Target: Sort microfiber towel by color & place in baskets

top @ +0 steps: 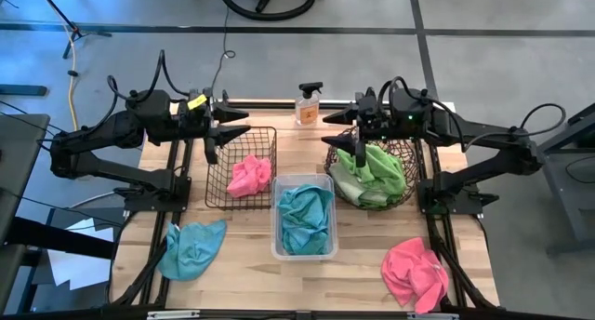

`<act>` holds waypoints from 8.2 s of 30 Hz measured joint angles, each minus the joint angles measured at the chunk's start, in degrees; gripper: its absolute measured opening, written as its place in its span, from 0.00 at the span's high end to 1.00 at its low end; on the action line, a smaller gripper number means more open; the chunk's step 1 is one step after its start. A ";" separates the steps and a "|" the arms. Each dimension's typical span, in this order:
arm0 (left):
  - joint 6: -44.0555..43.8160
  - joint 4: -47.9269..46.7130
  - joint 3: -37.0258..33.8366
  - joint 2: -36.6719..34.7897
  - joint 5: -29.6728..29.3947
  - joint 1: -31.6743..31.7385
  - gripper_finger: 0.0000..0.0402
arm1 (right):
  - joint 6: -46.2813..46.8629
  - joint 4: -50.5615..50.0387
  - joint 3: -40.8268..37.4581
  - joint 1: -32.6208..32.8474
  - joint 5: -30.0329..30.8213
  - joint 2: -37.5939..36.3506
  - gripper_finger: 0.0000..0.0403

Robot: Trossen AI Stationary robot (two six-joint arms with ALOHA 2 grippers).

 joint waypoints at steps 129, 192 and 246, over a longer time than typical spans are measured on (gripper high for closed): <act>-20.44 -0.01 -7.50 3.43 -4.80 -18.47 1.00 | 4.64 -9.62 -0.04 -0.76 -2.83 -0.02 0.34; 6.78 32.32 -5.24 22.98 10.68 -9.72 1.00 | -1.23 -2.38 0.02 5.70 7.52 -11.01 0.34; -14.16 1.73 -7.28 47.75 18.58 -13.18 0.75 | -0.97 -13.31 0.00 5.68 10.40 -11.69 0.34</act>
